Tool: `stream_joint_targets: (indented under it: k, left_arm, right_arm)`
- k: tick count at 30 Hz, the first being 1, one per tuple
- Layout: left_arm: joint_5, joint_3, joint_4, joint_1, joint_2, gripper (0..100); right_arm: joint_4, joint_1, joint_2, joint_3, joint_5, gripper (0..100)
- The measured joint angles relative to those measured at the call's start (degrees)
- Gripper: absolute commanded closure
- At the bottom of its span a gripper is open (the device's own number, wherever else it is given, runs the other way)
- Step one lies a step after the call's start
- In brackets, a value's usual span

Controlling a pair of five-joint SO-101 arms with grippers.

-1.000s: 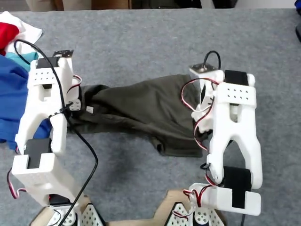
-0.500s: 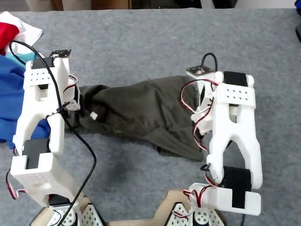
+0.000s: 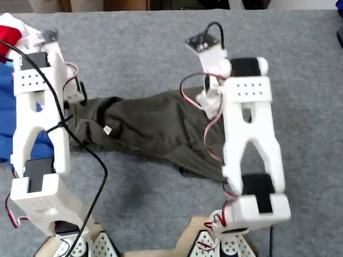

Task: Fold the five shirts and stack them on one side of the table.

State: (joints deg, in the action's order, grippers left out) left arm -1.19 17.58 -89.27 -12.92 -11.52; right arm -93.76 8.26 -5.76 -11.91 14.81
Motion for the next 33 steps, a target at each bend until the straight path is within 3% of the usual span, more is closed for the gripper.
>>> stream_joint_targets:
  k: [9,22,27,33]
  left_arm:
    - [-2.99,-1.05,1.67,2.73,-1.32,98]
    - [-5.1,-0.88,15.21,6.33,-24.88,98]
    - [-1.32,10.55,10.29,6.15,-33.23,98]
    - [5.71,30.68,-1.05,5.19,-45.1,98]
  right_arm:
    - [0.97,5.27,-15.56,-12.04,-1.67,99.1]
    - [10.02,6.68,-41.41,-24.97,-1.58,99.2]
    - [9.76,1.23,-52.66,-37.45,-1.67,99.2]
    - [4.84,-0.18,-62.95,-56.26,-1.58,99.2]
